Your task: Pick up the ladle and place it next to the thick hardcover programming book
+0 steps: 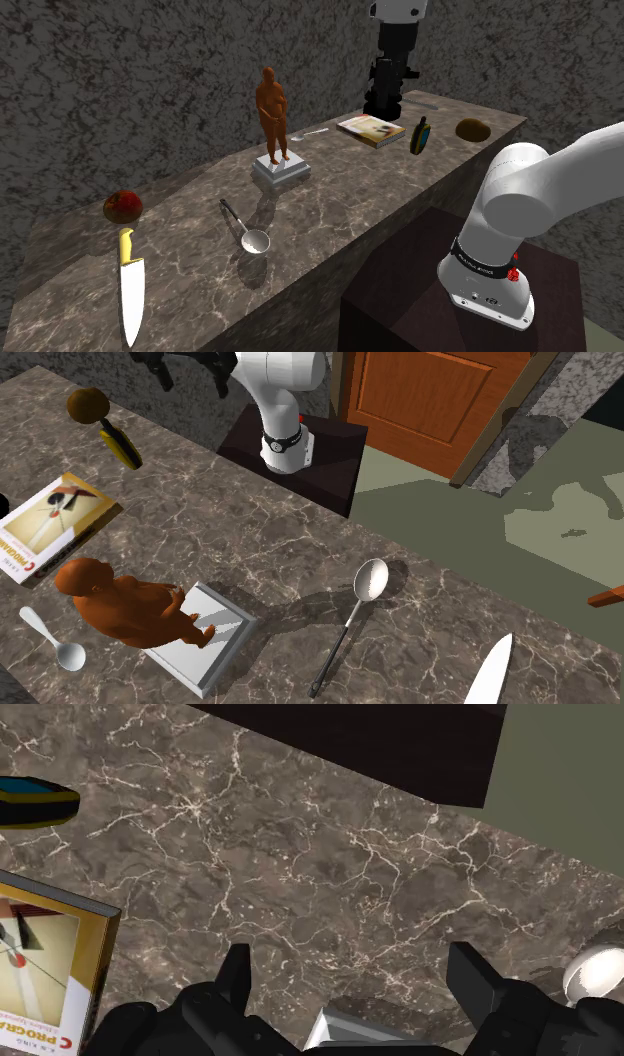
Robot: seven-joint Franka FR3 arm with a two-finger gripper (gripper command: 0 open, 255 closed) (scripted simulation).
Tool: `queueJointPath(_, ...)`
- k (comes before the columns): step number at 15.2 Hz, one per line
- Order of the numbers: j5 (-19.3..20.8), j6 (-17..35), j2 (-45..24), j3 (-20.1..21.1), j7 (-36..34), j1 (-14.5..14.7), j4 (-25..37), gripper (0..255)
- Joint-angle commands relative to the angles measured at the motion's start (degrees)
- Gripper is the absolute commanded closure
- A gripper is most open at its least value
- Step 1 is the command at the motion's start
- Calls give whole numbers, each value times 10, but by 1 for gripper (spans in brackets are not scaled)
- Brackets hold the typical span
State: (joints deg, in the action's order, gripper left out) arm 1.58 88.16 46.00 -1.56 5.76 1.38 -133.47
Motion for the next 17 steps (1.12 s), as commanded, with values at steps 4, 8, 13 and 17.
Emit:
queueJointPath(4, -26, 38, -20, 29, -45, 6, -20, 0)
queueJointPath(8, -58, 93, -58, 67, -102, 14, -35, 0)
queueJointPath(13, -91, 163, -124, 114, -172, 24, -37, 0)
queueJointPath(17, -108, 218, -189, 151, -226, 28, -23, 0)
